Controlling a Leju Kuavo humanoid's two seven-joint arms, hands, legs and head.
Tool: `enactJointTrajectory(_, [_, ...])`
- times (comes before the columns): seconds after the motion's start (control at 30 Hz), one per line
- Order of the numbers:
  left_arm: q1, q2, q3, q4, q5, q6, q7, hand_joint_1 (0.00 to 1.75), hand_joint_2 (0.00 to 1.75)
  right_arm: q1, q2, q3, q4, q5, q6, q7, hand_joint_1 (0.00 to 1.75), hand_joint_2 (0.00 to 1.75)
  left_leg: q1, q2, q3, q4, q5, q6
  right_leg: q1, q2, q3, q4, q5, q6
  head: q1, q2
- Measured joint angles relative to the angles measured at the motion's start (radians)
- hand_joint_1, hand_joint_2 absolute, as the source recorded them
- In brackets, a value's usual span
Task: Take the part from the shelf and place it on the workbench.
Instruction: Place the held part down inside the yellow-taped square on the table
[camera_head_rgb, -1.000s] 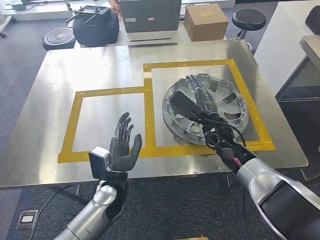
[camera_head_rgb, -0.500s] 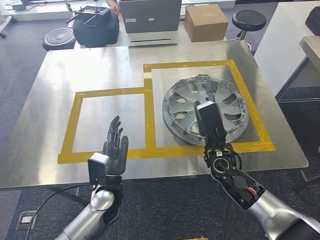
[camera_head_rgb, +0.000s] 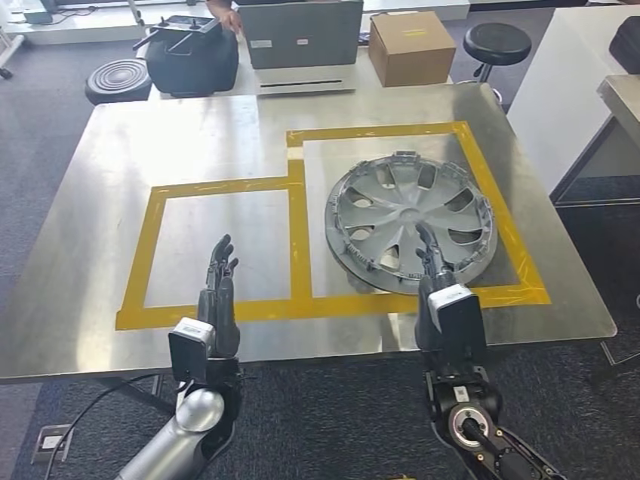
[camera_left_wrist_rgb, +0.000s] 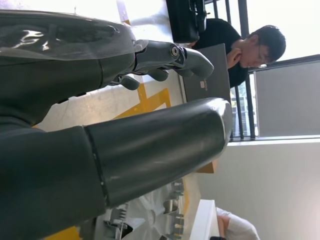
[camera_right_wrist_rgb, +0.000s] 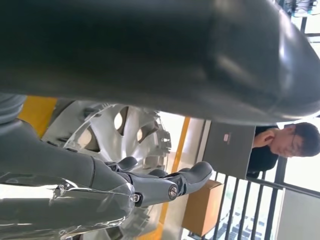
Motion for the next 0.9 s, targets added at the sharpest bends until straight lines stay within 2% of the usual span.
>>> enactJointTrajectory(0.3, [0.0,0.0,0.0,-0.008,0.004,-0.006,0.001,0.0,0.0,0.055,-0.022,-0.023,-0.09,0.025,0.007,0.021,0.0,0.0,-0.002,0.0,0.002,0.006,-0.007,0.005,-0.001,0.0,0.004,0.0,-0.004,0.005,-0.003,0.0])
enactJointTrajectory(0.5, [-0.002,-0.002,0.0,-0.008,0.008,-0.011,0.001,0.0,0.0,0.074,-0.027,-0.031,-0.119,0.041,0.004,0.027,0.0,0.0,-0.002,0.0,0.003,0.012,-0.013,0.017,-0.001,0.001,0.01,-0.001,-0.008,0.014,-0.004,0.0])
enactJointTrajectory(0.57, [-0.003,-0.004,0.0,-0.008,0.009,-0.014,0.001,0.0,0.0,0.077,-0.029,-0.034,-0.128,0.046,0.002,0.028,0.0,0.0,0.005,0.004,0.012,0.005,-0.01,0.021,0.0,-0.001,0.004,0.015,-0.024,0.02,-0.005,0.0])
enactJointTrajectory(0.6, [-0.004,-0.006,0.0,-0.008,0.009,-0.015,0.001,0.0,0.0,0.078,-0.031,-0.035,-0.132,0.047,0.002,0.028,0.0,0.0,0.009,0.007,0.018,0.001,-0.009,0.024,0.0,-0.002,-0.008,0.048,-0.047,0.024,-0.001,0.0])
enactJointTrajectory(0.63, [-0.004,-0.008,0.0,-0.008,0.01,-0.015,0.0,0.0,0.0,0.08,-0.033,-0.037,-0.135,0.047,0.002,0.028,0.0,0.0,0.011,0.009,0.022,-0.002,-0.01,0.026,-0.002,-0.003,-0.03,0.103,-0.081,0.028,0.004,0.0])
enactJointTrajectory(0.7, [-0.005,-0.01,0.0,-0.008,0.011,-0.016,0.0,0.0,0.0,0.083,-0.035,-0.039,-0.137,0.047,0.001,0.03,0.0,0.0,0.012,0.011,0.026,-0.002,-0.012,0.027,-0.007,-0.006,-0.091,0.251,-0.15,0.035,0.016,0.0])
enactJointTrajectory(0.73, [-0.004,-0.01,0.0,-0.008,0.011,-0.016,0.0,0.0,0.0,0.086,-0.036,-0.039,-0.138,0.047,0.0,0.031,0.0,0.0,0.012,0.011,0.026,-0.001,-0.013,0.026,-0.01,-0.008,-0.114,0.303,-0.165,0.038,0.019,0.0])
enactJointTrajectory(0.77, [-0.003,-0.01,0.0,-0.007,0.012,-0.017,0.0,0.0,0.0,0.089,-0.036,-0.04,-0.139,0.047,0.0,0.032,0.0,0.0,0.013,0.011,0.027,-0.001,-0.014,0.025,-0.013,-0.009,-0.12,0.317,-0.16,0.04,0.022,0.0])
enactJointTrajectory(0.8, [-0.003,-0.01,0.0,-0.007,0.012,-0.017,0.0,0.0,0.0,0.091,-0.037,-0.041,-0.139,0.047,0.0,0.033,0.0,0.0,0.013,0.011,0.028,0.001,-0.016,0.022,-0.014,-0.01,-0.106,0.289,-0.135,0.04,0.025,0.0])
enactJointTrajectory(0.87, [-0.003,-0.011,0.0,-0.008,0.014,-0.017,0.0,0.0,0.0,0.091,-0.037,-0.044,-0.141,0.047,0.001,0.033,0.0,0.0,0.014,0.01,0.031,0.006,-0.022,0.015,-0.016,-0.01,-0.032,0.147,-0.068,0.038,0.03,0.0])
enactJointTrajectory(0.9, [-0.004,-0.011,0.0,-0.008,0.014,-0.017,0.0,0.0,0.0,0.091,-0.037,-0.046,-0.142,0.047,0.002,0.033,0.0,0.0,0.013,0.009,0.03,0.008,-0.025,0.011,-0.015,-0.008,0.005,0.081,-0.047,0.036,0.032,0.0])
